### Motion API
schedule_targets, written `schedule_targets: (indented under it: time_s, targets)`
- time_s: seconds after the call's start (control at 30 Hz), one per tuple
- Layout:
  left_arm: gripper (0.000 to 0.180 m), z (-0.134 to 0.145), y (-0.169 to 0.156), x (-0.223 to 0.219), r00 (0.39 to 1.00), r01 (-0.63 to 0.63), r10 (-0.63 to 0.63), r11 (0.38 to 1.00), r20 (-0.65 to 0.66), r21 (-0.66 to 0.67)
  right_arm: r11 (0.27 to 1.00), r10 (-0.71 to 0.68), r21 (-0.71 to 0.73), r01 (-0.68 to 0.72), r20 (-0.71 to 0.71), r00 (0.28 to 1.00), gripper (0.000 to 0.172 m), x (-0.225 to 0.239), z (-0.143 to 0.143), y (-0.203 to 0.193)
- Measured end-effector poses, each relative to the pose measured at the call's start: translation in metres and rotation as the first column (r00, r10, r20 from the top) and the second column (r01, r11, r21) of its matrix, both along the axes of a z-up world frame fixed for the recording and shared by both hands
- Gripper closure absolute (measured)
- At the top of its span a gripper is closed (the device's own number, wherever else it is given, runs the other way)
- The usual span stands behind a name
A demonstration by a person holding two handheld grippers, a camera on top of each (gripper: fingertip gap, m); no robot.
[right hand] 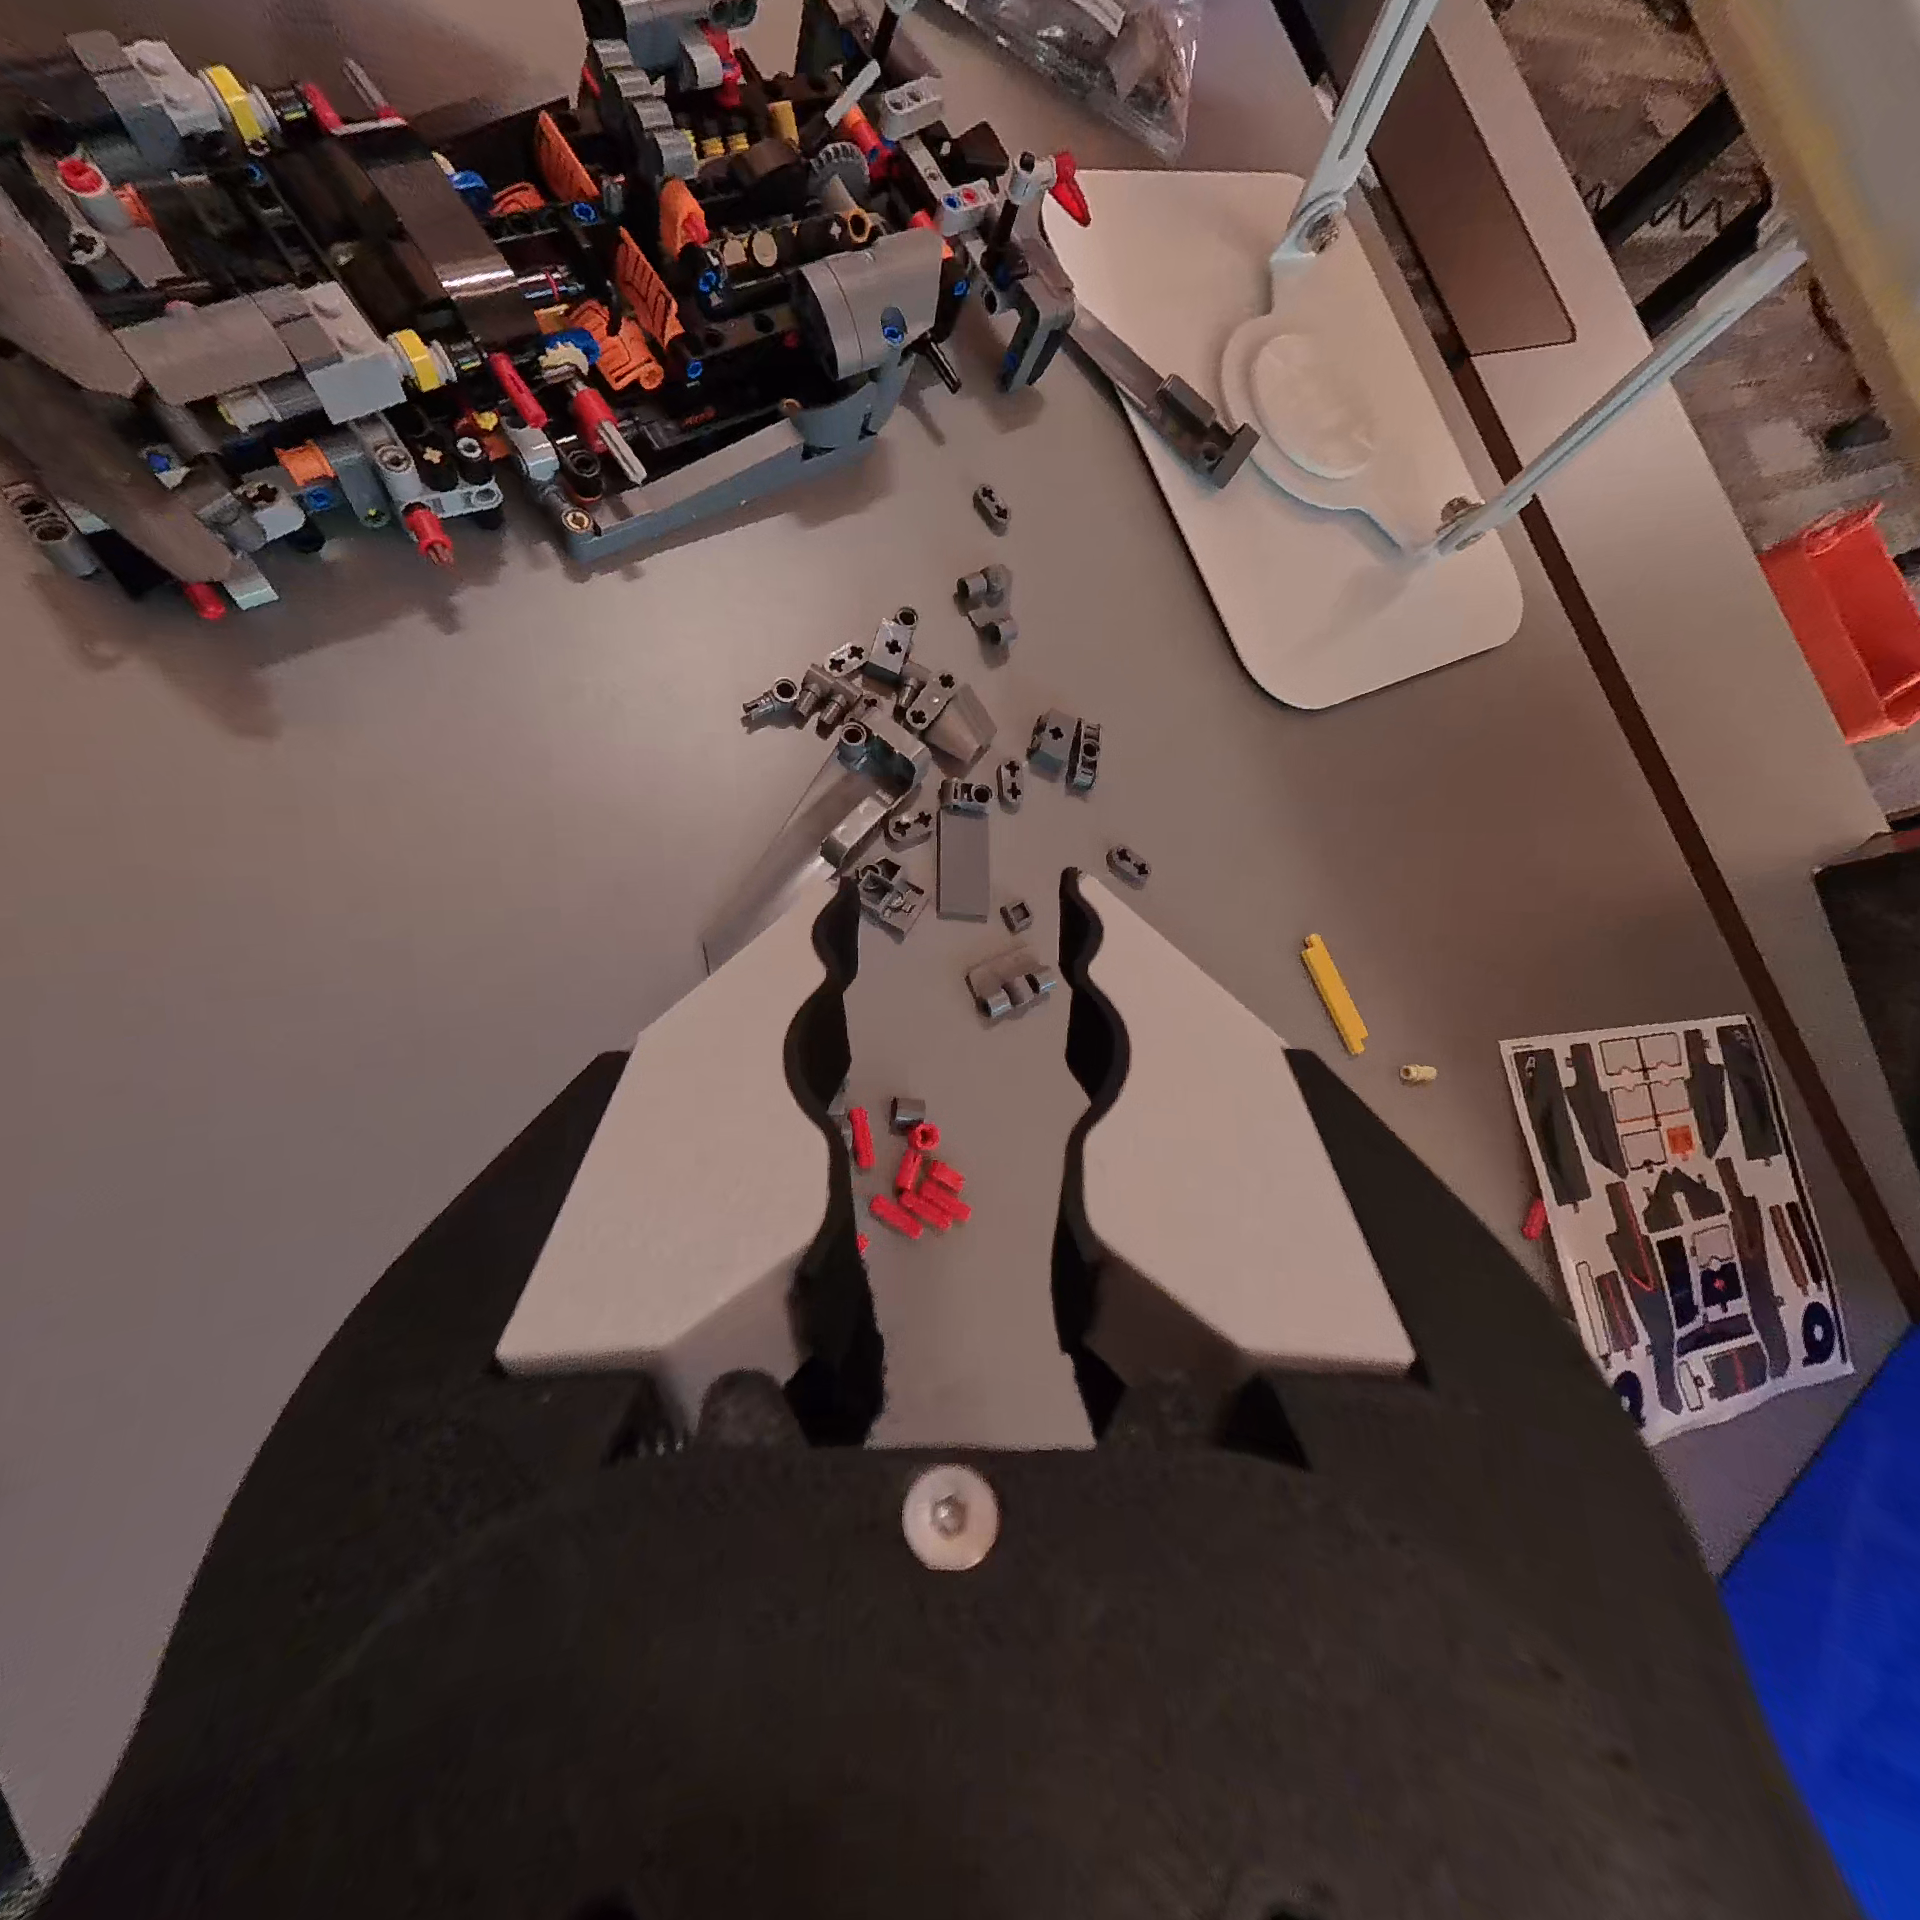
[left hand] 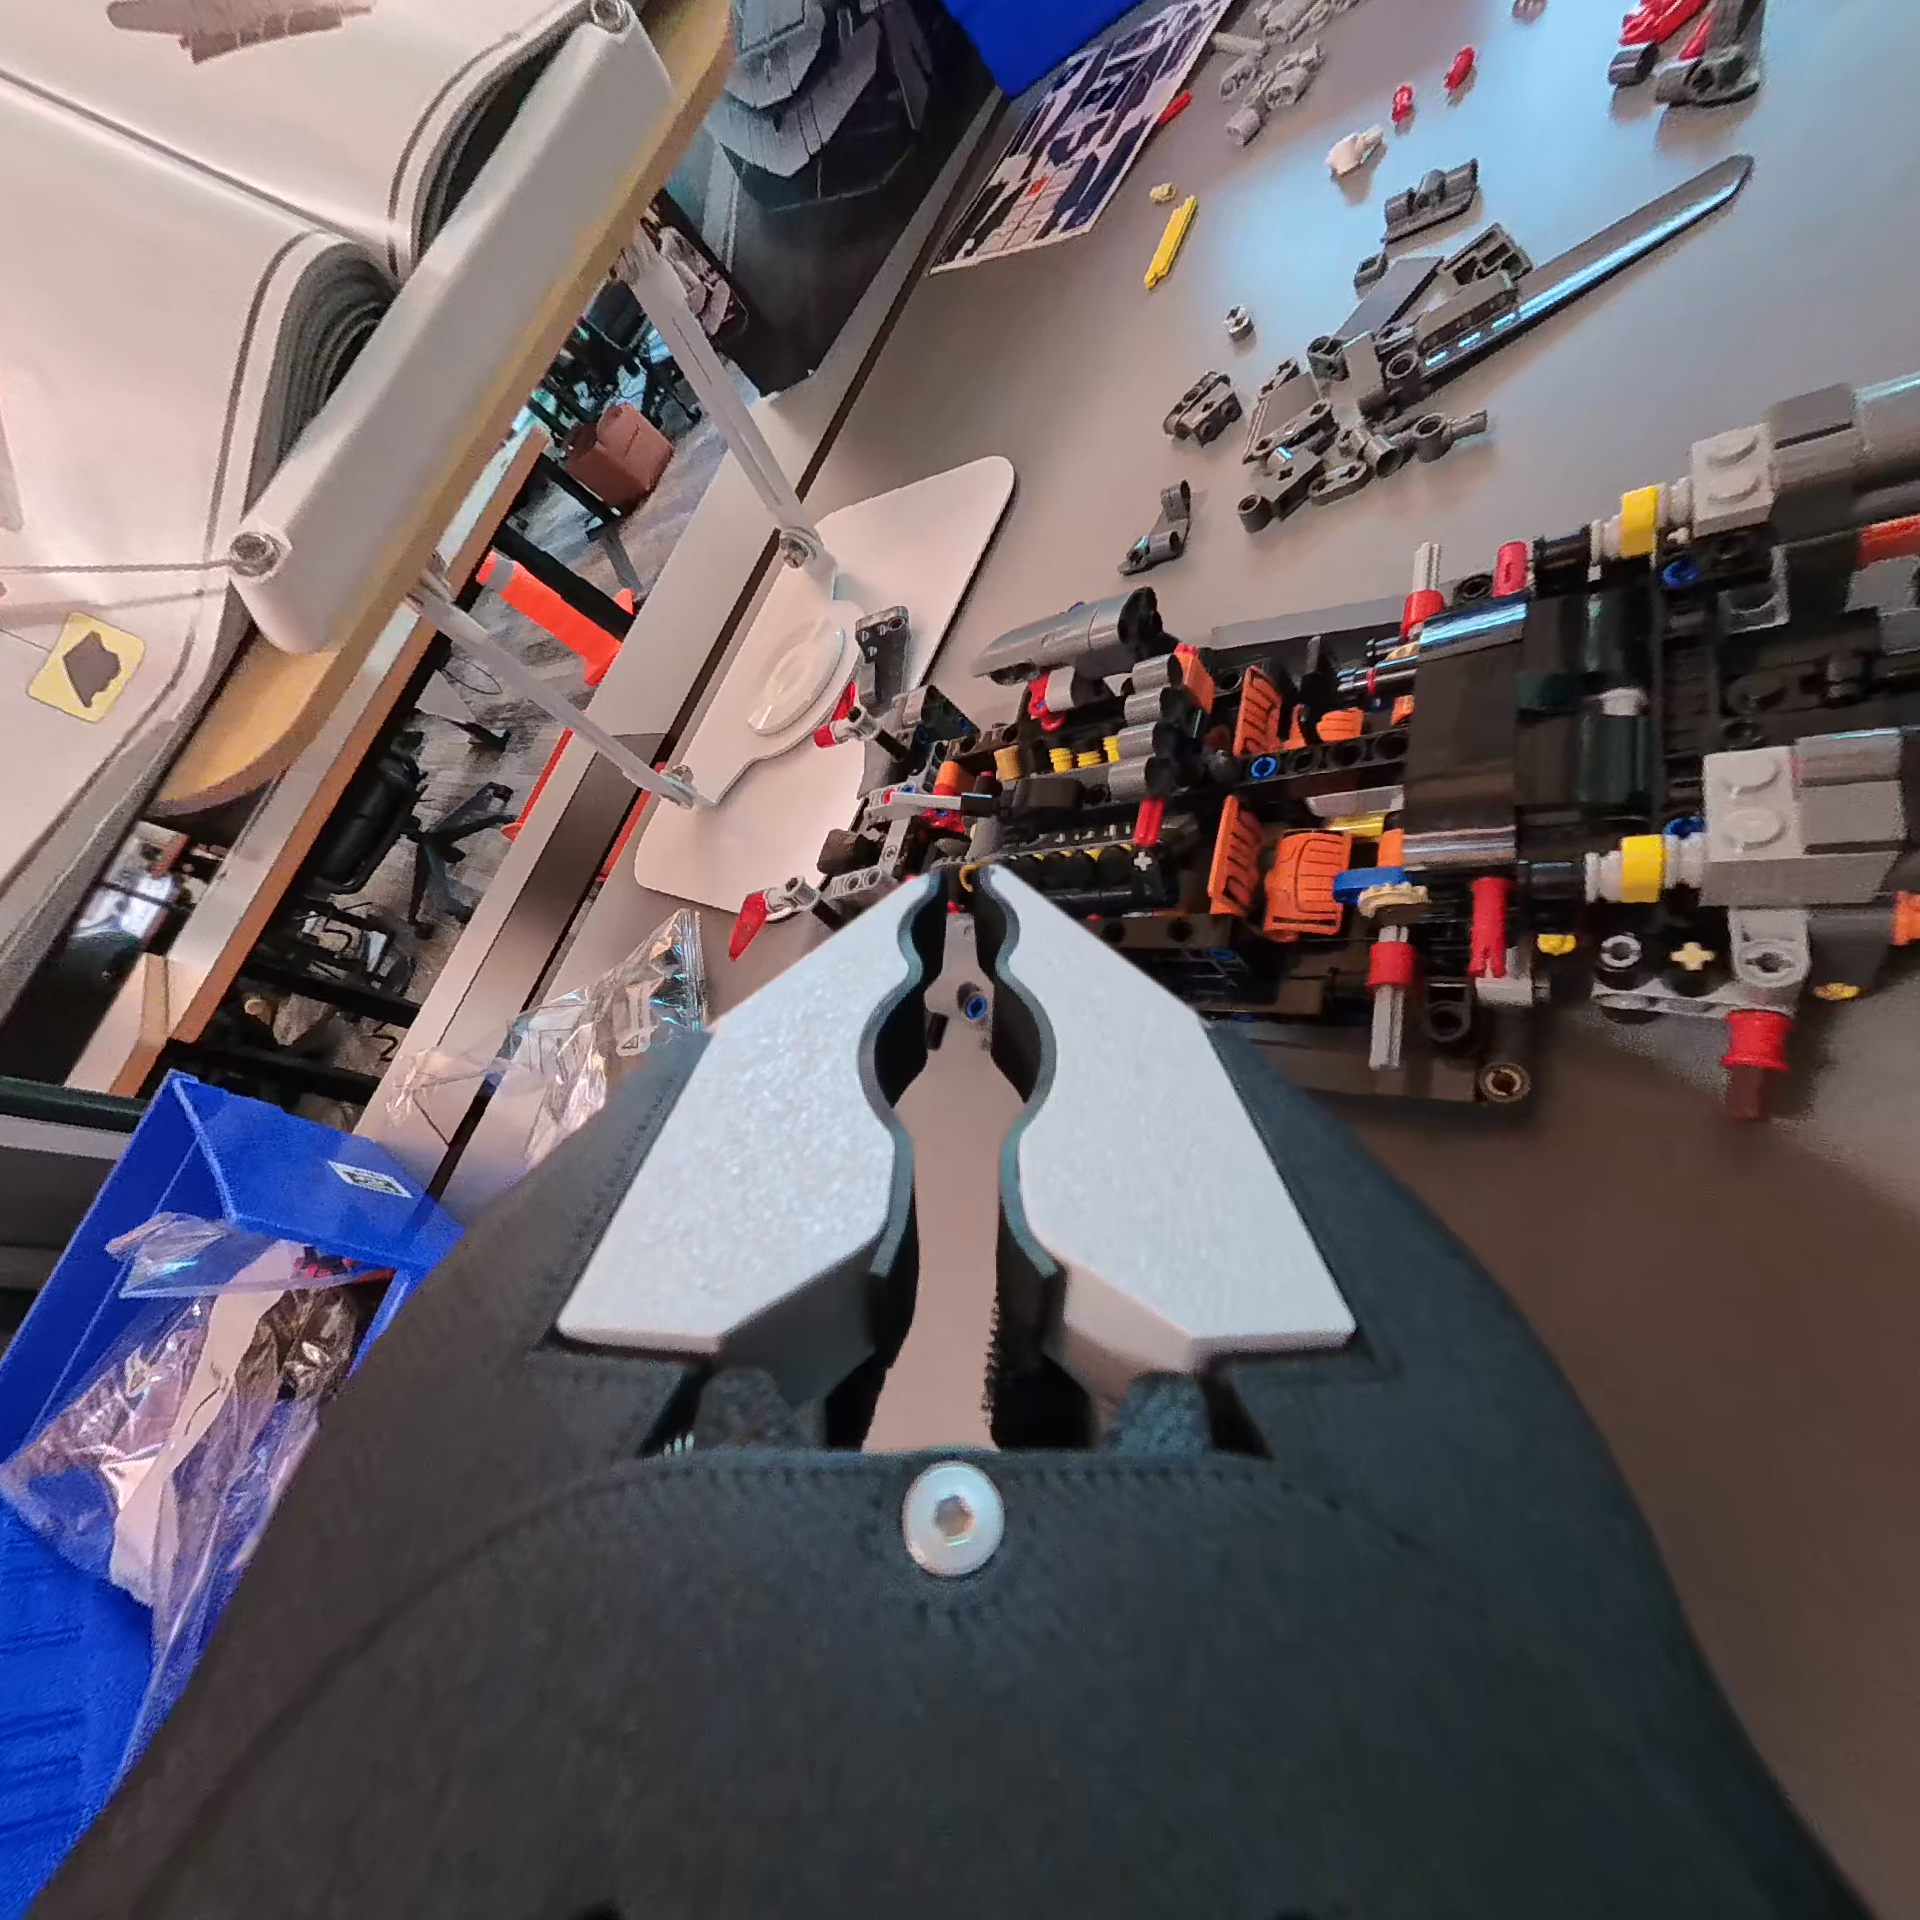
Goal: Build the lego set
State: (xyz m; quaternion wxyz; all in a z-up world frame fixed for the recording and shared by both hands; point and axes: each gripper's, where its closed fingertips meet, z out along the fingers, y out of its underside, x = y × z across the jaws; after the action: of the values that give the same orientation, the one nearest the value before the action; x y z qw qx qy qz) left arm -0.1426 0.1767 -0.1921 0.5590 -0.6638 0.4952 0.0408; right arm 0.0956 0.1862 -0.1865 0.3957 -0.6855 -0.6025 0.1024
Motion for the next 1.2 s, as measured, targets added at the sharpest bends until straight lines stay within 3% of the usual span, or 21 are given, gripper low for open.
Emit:
schedule_targets:
  time_s: [0.4,0.53,0.87,1.2]
  targets:
    - [0.179,-0.004,0.004,-0.003,0.999,-0.019,0.019,1.000,0.029,-0.017,0.987,0.056,-0.153,-0.041,0.098,0.994,0.142,-0.002,-0.044,0.001]
    - [0.179,-0.007,0.005,-0.002,0.999,-0.013,0.014,0.999,0.037,-0.033,0.973,0.155,-0.184,-0.140,0.066,0.986,0.142,-0.020,-0.047,-0.009]
    - [0.179,-0.007,0.005,-0.004,0.999,-0.016,0.018,0.999,0.047,-0.036,0.976,0.102,-0.210,-0.064,0.175,0.979,0.148,-0.024,-0.063,0.037]
    - [0.179,-0.008,0.007,-0.006,0.998,-0.014,0.018,0.998,0.060,-0.057,0.951,0.131,-0.301,-0.065,0.202,0.971,0.151,-0.026,-0.077,0.033]
